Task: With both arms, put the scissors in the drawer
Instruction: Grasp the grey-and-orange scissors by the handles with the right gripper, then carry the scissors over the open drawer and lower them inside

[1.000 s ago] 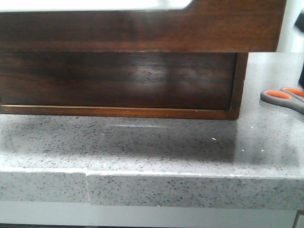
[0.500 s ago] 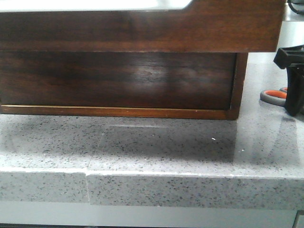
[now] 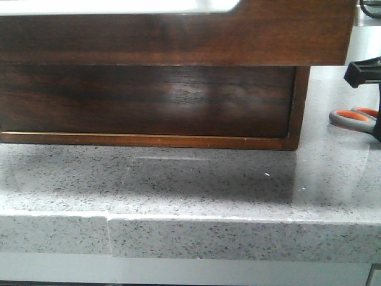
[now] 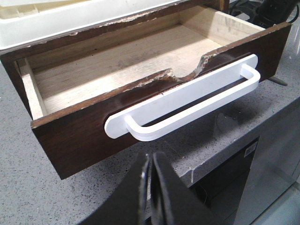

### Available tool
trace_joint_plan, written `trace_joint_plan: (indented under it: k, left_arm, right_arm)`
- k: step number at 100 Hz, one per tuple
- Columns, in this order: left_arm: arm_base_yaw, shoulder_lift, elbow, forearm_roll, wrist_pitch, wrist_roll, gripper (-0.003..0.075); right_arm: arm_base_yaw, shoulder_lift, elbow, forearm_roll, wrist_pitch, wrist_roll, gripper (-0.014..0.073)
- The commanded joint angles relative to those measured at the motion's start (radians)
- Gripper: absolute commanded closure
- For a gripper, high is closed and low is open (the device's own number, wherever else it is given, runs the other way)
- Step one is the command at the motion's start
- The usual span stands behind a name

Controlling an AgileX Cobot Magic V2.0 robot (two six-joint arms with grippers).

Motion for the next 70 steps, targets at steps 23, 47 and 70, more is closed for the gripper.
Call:
trace_joint_plan:
  k: [23, 47, 70]
  left_arm:
    - [-0.007, 0.025, -0.027, -0.04, -0.065, 0.001, 0.074]
    - [-0.007, 0.025, -0.027, -0.04, -0.087, 0.003, 0.074]
    - [-0.007, 0.027, -0.027, -0.04, -0.112, 0.003, 0.074]
  right_arm:
    - [0.0, -0.336, -0.041, 0.009, 0.022, 0.008, 0.0659]
    - [0.019, -0.551, -0.227, 0.058, 0.026, -0.093, 0.0659]
    - [0.156, -0.534, -0.487, 0.183, 0.033, -0.232, 0.0659]
